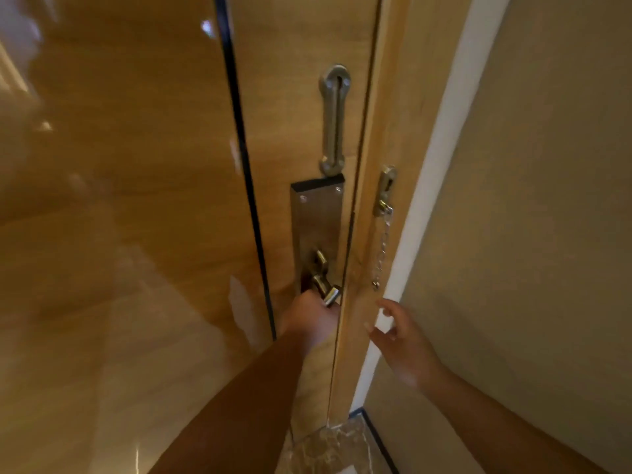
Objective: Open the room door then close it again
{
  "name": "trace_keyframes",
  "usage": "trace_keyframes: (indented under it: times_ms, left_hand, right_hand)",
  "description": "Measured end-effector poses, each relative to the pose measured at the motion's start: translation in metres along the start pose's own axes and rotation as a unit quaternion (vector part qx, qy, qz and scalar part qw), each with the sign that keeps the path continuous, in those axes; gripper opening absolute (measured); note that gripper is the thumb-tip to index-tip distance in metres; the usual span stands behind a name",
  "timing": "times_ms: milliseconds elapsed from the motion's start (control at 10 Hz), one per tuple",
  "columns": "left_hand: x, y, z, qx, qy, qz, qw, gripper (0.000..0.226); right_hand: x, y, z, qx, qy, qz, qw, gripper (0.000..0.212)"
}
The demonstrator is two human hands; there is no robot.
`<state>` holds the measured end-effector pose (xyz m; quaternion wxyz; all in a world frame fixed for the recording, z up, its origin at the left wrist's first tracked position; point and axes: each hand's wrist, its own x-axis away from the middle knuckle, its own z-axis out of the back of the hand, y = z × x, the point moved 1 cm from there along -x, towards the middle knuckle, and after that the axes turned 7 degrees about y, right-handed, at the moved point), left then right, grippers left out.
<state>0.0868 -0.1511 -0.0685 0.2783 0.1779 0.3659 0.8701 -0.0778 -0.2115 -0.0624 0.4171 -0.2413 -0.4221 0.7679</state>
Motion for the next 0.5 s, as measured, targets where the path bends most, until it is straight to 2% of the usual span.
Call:
trace_keyframes:
  times_ms: [100,200,300,400,500]
  left_hand:
    - [0.001,0.003,0.0,-0.063,0.018,-0.004,0.998,0.03]
    - [0.003,0.008,0.016,-0.163,-0.001,-0.046,0.986,0.022]
    - [0.018,0.023,0.042,-0.281,0.007,-0.115,0.953,0.028]
    - [0.064,0.03,0.058,-0.309,0.035,-0.153,0.938,0.05]
    - [0.127,0.034,0.061,-0.362,0.081,-0.193,0.908,0.074]
  right_hand:
    - [0.018,-0.002,0.019,0.028,0.005,-0.027,0.999,0.06]
    - [0.048,-0.001,0.048,0.013,0.036,-0.028,0.999,0.062]
    - [0.092,0.006,0.082,0.022,0.019,-0.029,0.999,0.064]
    - [0.138,0.015,0.119,0.021,0.036,-0.016,0.999,0.068]
    - [0.173,0.023,0.153,0.004,0.052,-0.003,0.999,0.069]
